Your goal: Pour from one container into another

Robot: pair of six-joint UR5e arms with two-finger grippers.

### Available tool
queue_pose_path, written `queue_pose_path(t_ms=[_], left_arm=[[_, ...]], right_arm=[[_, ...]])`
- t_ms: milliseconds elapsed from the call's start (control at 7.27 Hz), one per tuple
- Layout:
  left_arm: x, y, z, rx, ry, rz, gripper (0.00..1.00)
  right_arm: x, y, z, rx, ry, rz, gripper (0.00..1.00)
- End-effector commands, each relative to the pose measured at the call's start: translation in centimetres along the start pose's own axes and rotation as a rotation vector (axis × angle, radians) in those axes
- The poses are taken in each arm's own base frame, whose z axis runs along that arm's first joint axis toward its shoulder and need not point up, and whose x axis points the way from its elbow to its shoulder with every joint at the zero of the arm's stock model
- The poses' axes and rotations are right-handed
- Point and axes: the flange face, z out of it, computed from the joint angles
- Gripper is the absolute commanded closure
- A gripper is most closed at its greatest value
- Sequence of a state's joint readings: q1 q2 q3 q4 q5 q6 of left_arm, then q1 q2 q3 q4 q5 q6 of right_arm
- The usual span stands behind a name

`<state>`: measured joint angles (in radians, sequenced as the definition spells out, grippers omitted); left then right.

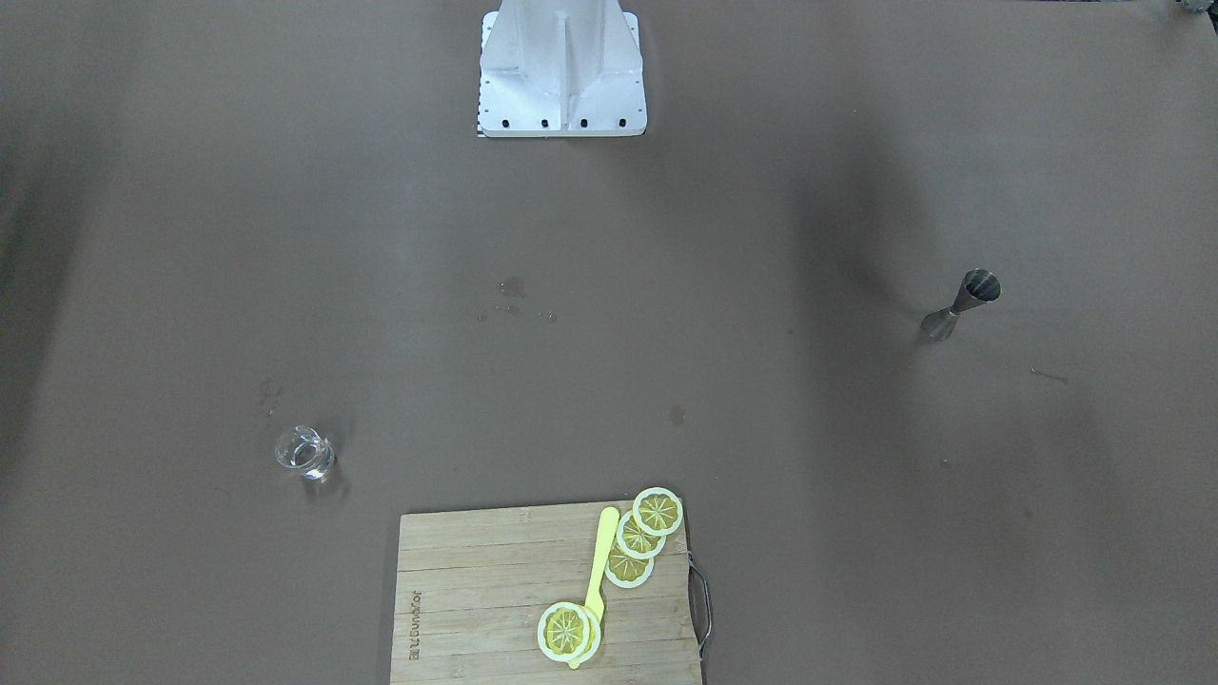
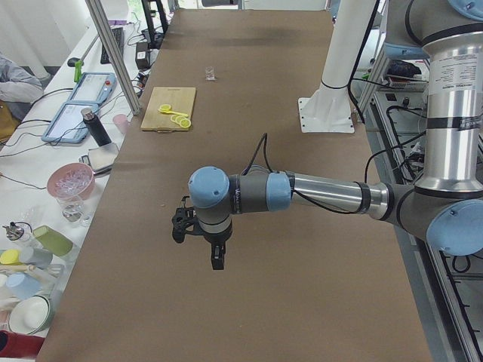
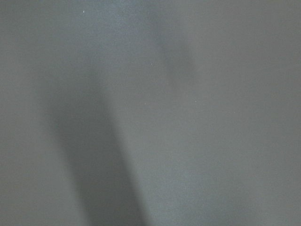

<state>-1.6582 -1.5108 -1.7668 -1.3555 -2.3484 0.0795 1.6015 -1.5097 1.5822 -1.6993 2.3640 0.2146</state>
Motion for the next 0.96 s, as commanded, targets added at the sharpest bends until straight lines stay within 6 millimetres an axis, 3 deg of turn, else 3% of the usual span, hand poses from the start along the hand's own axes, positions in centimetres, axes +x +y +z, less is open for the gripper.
queue_pose_path(t_ms=[0,275,550,825], left_arm=[[0.0,0.0,0.0,0.0,0.0,-0.003,0.02],[0.0,0.0,0.0,0.002,0.001,0.002,0.02],[0.3,-0.4,-0.3,0.037,0.006,0.035,0.02],[-0.4,-0.4,0.4,0.028,0.003,0.025,0.02]], right_arm=[[-0.2,0.0,-0.3,0.007,0.002,-0.074,0.0],[-0.5,-0.4,-0.3,0.052,0.012,-0.279,0.0],[-0.2,-0.5,0.5,0.034,0.009,-0.271,0.0],[-1.3,-0.6,1.4,0.018,0.007,-0.285,0.0]])
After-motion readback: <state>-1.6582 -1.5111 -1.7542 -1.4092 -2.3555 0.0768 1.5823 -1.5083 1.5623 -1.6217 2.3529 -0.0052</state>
